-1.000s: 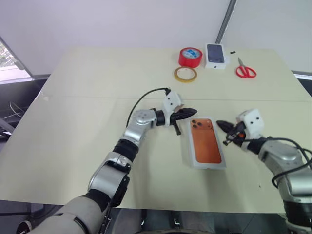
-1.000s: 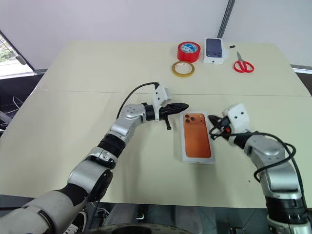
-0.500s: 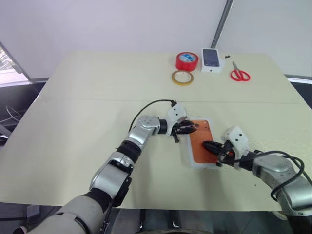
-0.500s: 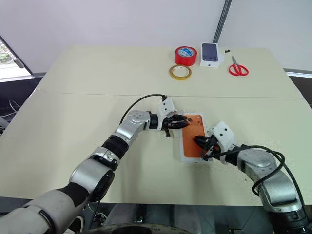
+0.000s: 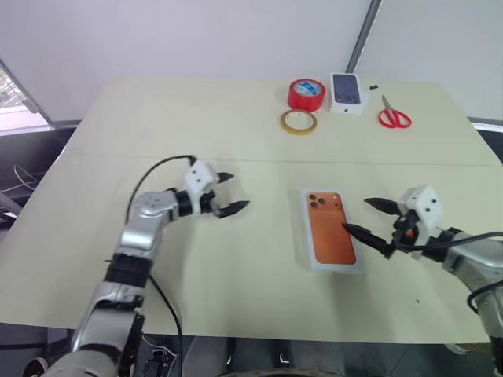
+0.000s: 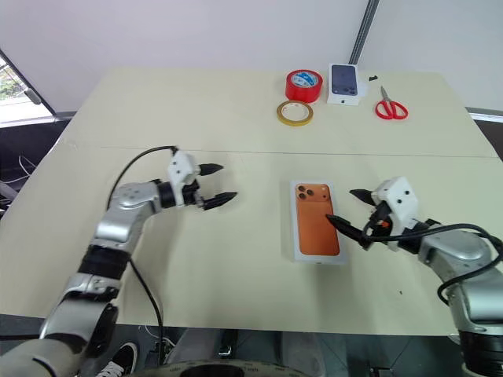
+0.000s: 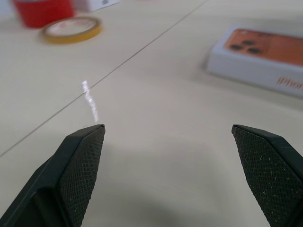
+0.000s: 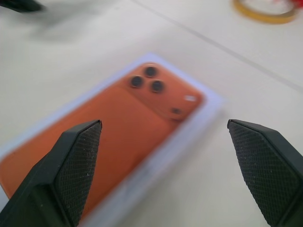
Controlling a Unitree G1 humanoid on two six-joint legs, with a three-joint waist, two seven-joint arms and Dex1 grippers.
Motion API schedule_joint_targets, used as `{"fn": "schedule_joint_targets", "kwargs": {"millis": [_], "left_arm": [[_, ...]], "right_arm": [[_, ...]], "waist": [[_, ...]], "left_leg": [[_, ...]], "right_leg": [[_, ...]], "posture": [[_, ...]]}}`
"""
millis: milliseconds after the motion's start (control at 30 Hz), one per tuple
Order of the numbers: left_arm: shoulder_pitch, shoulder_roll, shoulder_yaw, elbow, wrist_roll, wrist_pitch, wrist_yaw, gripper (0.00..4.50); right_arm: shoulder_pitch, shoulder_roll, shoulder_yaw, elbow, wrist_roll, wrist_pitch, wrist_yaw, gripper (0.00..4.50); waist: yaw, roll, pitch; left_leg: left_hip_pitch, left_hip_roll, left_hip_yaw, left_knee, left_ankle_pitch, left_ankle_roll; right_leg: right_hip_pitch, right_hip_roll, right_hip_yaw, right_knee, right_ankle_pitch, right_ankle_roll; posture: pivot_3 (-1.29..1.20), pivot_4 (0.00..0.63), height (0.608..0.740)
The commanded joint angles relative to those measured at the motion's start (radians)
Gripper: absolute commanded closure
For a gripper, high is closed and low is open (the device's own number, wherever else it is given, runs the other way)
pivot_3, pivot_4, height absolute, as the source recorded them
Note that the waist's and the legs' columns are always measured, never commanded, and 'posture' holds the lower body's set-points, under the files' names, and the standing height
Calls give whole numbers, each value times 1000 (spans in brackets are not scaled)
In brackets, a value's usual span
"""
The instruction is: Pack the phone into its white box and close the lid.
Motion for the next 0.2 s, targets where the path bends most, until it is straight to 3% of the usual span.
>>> {"fn": "schedule_joint_targets", "kwargs": {"millis": [33,200], "left_arm": [[87,67,54,-40,-17,-26,1,0],[195,129,105,-78,-43,-43,6,0]], "right_arm": [[-11,-31,-22,49,-18,-65,41,63],[-25,-53,-1,135,-43,-119,94,63]], "waist": [[-3,1,0],[-1,3,1]], "left_leg": [[0,0,0,0,0,0],[1,0,0,-1,0,0]], "right_leg": [[0,0,0,0,0,0],[0,0,0,0,0,0]], "posture": [[0,150,740],[0,150,740]]}}
